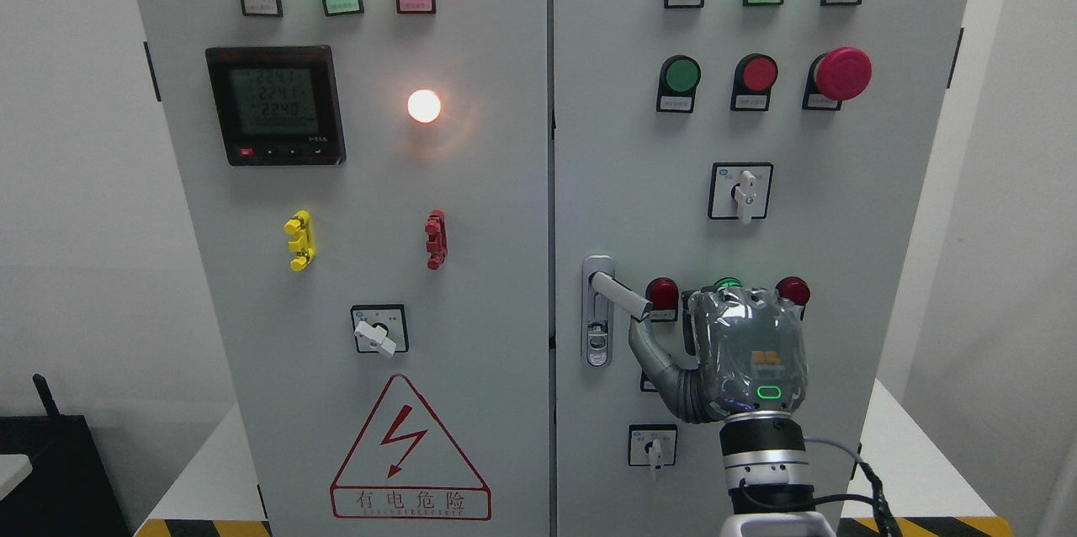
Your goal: Release door handle
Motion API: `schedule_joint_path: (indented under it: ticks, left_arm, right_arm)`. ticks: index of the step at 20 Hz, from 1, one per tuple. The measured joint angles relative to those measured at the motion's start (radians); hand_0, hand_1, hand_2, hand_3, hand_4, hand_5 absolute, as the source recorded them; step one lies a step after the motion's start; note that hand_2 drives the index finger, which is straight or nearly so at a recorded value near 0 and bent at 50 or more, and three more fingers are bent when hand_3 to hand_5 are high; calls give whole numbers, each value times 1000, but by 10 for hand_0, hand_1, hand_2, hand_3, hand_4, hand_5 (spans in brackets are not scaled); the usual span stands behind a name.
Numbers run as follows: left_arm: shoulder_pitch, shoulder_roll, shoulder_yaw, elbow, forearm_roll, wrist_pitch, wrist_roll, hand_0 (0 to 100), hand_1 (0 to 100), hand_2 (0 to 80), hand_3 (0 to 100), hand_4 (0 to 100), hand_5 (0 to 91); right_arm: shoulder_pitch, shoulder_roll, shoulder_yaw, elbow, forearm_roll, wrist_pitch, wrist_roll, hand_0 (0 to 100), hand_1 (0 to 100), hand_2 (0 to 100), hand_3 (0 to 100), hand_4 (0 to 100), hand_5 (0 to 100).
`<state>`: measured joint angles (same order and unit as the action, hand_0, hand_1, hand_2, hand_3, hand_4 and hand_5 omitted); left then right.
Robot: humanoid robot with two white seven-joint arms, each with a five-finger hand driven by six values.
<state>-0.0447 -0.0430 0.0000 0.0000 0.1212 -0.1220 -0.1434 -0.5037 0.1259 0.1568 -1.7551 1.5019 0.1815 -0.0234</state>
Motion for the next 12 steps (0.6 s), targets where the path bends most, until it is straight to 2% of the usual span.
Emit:
schedule_joint_path:
  ticks: [12]
  left_arm:
    - [0, 0, 0, 0, 0, 0, 0, 120, 389, 0, 0, 0, 0]
  right_arm:
    - [-12, 0, -5, 0, -1, -5, 2, 439, 139, 946, 1000, 1000, 964]
